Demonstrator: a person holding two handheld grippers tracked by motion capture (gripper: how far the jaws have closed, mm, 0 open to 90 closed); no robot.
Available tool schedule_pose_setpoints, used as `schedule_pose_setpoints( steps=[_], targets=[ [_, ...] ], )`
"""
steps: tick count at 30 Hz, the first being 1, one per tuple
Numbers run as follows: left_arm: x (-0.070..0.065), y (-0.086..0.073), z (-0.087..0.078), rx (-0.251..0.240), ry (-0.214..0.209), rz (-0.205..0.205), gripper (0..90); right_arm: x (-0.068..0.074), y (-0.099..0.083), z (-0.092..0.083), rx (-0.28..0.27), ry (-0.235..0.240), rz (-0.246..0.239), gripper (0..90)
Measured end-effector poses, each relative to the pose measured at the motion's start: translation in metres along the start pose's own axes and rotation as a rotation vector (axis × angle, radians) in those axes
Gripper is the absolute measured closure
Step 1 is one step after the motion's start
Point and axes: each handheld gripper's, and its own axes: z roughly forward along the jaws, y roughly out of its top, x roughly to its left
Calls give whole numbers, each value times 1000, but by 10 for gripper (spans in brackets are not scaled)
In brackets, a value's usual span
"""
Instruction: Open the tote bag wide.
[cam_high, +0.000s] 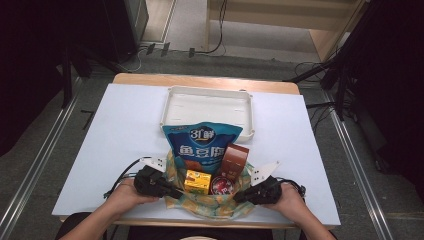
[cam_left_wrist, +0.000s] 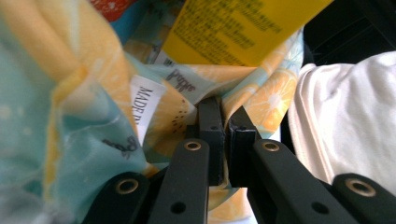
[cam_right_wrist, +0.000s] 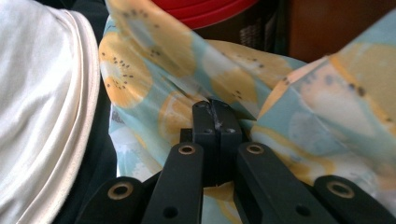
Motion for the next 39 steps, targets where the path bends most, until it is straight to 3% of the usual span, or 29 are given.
schedule_pose_setpoints(
  steps=[5,10,15,18,27,32,39],
  targets=[
    [2,-1,0,12,12,-19,882,-3,0,0,-2,12,18,900],
    [5,-5,-5,2,36,-51,888,-2,-3,-7,8,-36,33,900],
    [2,-5,-7,1,21,-31,843,0,-3,-11,9,-43,45,900],
    [-2,-3,-11,-11,2,-66,788,2,-1,-17,-17,-44,52,868],
    [-15,3,-27,-24,30,-40,641,12,0,-43,-107,-51,75,699],
    [-23,8,-43,-61,39,-12,624,15,1,-56,-136,-80,93,683],
    [-27,16,-61,-107,61,-7,644,16,5,-68,-163,-124,112,691]
  ],
)
